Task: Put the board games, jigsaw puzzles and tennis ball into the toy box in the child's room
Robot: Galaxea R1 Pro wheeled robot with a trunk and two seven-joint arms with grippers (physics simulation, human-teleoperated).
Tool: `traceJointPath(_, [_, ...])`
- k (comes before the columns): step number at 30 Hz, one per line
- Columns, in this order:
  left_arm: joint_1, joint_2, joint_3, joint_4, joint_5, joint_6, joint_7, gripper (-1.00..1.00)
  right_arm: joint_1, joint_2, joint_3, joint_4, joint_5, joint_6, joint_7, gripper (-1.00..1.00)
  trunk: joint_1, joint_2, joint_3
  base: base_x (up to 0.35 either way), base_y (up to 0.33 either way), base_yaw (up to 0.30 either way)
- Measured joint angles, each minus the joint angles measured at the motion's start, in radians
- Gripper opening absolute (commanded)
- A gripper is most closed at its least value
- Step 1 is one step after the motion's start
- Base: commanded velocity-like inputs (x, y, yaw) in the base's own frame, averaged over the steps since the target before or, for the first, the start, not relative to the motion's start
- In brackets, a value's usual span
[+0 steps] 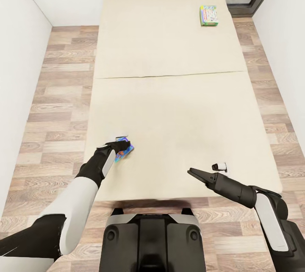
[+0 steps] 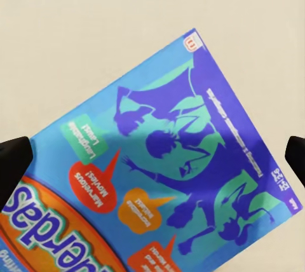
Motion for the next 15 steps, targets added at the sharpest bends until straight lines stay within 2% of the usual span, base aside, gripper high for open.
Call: traceJointPath(15, [0.000, 0.000, 0.000, 0.000, 0.000, 0.000, 0.000, 1.00, 0.000, 0.001, 0.000, 0.000, 0.000, 0.000, 0.000, 1.00, 0.000, 0.000, 0.000, 0.054, 0.020, 0.000])
